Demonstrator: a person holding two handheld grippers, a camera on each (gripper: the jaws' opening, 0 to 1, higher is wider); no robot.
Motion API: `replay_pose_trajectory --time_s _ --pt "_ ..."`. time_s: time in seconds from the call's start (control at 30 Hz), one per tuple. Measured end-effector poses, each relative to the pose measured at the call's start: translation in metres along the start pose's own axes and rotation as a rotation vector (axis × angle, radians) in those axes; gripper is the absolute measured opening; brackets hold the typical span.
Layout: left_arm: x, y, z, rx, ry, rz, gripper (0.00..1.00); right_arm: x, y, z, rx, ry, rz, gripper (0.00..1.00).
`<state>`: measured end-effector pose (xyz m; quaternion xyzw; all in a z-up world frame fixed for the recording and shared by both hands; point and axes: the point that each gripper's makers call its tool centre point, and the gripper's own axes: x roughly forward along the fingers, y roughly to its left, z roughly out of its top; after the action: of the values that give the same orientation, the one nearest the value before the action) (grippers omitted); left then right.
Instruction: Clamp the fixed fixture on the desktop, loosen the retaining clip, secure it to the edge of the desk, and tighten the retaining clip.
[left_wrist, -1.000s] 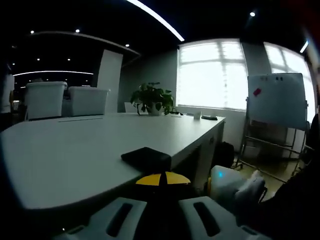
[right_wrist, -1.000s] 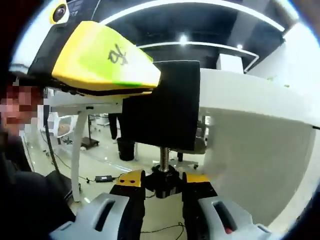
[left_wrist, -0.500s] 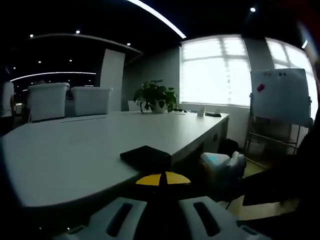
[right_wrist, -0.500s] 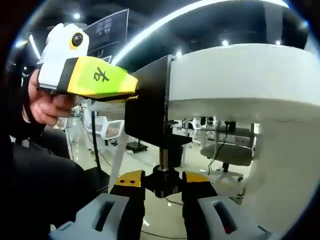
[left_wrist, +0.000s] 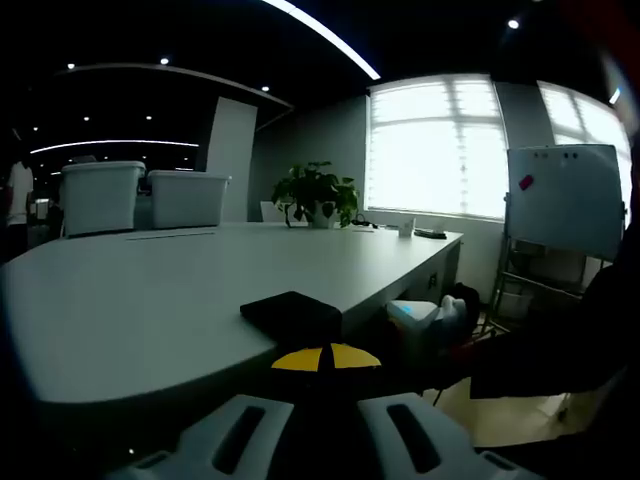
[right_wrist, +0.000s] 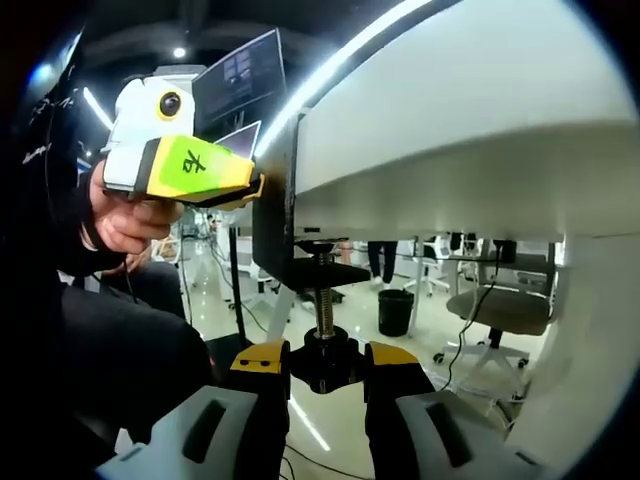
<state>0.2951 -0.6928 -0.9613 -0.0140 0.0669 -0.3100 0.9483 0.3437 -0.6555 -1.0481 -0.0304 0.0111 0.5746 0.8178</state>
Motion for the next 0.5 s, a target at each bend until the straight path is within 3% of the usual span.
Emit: replay_pose_trajectory --time_s 0.5 --pt "0.005 -0.004 -0.002 -0.001 -0.003 -0.038 0.01 -0.001 0.011 -0.001 -0.014 0.045 -0.084 0.27"
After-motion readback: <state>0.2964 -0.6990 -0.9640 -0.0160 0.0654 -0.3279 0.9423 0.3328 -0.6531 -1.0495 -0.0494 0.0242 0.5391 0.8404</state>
